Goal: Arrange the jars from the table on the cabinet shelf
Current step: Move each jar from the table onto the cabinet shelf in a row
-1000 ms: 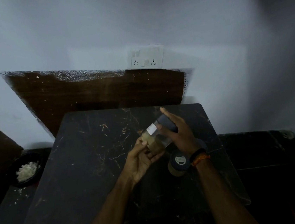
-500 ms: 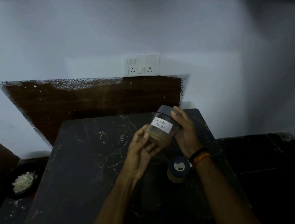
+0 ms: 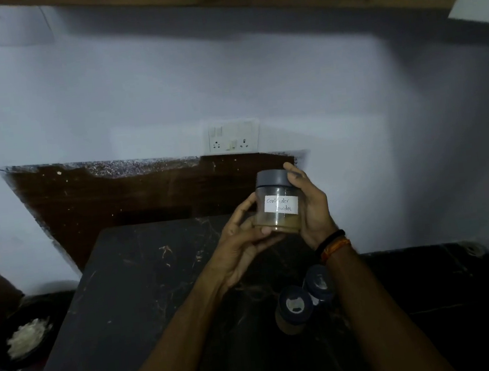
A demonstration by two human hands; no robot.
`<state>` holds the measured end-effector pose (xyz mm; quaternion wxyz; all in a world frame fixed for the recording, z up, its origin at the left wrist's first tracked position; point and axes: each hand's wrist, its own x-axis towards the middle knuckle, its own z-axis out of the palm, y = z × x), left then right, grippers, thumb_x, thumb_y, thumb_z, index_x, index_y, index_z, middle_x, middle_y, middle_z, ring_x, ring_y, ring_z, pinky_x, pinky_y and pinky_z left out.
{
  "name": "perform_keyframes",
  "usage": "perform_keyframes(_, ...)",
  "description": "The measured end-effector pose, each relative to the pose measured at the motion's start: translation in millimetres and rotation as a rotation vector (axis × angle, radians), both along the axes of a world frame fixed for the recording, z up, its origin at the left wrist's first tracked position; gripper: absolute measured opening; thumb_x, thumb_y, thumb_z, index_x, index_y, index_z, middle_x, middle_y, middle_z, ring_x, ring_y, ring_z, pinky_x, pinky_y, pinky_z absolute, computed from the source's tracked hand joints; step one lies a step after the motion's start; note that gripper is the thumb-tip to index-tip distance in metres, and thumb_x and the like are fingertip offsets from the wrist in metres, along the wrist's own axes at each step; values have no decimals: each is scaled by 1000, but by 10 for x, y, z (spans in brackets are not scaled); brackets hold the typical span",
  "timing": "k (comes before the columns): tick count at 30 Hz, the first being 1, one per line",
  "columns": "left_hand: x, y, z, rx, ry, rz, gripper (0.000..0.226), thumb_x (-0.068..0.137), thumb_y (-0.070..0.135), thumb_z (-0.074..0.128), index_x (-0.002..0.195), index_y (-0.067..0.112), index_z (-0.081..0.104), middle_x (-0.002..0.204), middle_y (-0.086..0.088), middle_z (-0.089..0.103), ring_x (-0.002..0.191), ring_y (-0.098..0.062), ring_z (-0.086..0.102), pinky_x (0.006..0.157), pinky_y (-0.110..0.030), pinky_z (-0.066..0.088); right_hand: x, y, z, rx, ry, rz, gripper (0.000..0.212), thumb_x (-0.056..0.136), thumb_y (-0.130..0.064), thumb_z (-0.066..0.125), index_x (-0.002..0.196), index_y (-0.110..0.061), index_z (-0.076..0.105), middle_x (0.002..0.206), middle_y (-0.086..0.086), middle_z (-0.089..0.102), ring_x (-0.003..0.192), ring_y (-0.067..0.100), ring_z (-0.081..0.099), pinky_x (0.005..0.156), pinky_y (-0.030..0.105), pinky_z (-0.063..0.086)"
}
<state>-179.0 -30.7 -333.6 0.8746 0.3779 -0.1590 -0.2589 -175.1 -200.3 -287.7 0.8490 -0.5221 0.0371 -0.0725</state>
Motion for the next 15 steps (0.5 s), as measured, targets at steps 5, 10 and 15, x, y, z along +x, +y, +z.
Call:
perform_keyframes(5,283,-127,443,22,-111,-7,82,81,-13,65,150,22,41,143,-21,55,133,-39,52,107,-59,43,201,-118,465,-44,-88,-33,61,87,-31,63,143,-10,48,122,10,62,110,28,62,93,44,53)
perform_keyframes(10,553,-239,852,12,-169,-10,84,80,-14,66,150,24,41,143,-24,53,131,-39,54,108,-58,44,394,-240,912,-141,-175,-46,53,94,-30,58,143,-12,48,120,6,63,107,24,65,87,37,56)
perform_keyframes(15,842,-328,1245,-4,-256,11,83,78,-15,68,147,27,46,141,-22,56,128,-40,57,103,-55,49,580,-346,1369,-311,-270,-61,45,100,-31,51,144,-22,47,136,9,55,122,29,57,97,41,54)
